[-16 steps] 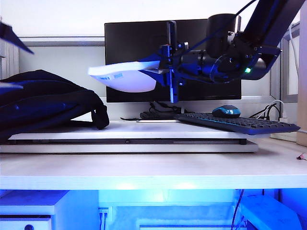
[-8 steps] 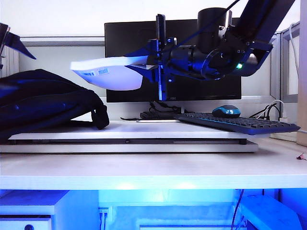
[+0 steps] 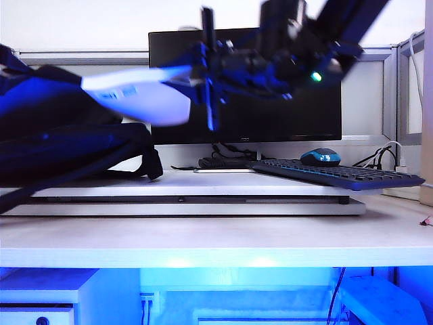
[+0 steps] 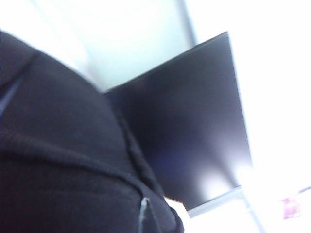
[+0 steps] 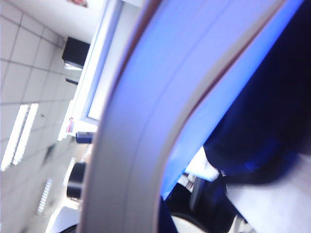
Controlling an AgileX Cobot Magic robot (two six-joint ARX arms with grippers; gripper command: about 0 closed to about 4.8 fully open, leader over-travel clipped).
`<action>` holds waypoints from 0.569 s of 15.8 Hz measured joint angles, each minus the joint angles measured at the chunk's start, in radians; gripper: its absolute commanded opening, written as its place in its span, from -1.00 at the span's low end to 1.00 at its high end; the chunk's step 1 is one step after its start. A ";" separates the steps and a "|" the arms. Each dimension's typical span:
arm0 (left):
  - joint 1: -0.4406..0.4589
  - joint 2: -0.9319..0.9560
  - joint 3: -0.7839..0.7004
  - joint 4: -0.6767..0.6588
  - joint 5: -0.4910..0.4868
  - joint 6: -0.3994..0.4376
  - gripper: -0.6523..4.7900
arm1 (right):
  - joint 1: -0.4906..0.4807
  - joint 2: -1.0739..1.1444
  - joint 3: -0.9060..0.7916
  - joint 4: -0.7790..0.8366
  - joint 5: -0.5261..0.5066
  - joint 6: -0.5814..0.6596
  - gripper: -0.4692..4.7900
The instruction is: Pick up the book on the desk and put it into the open backpack.
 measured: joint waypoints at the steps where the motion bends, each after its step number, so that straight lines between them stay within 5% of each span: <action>1: 0.001 0.000 -0.002 0.041 0.000 -0.032 -0.78 | 0.012 0.000 0.046 -0.065 0.003 -0.044 -0.85; 6: 0.003 0.005 -0.005 0.214 0.011 -0.186 -0.78 | 0.035 0.021 0.123 -0.293 0.095 -0.166 -0.85; 9: 0.003 0.005 -0.005 0.240 0.076 -0.207 -0.78 | 0.039 0.079 0.192 -0.317 0.137 -0.164 -0.85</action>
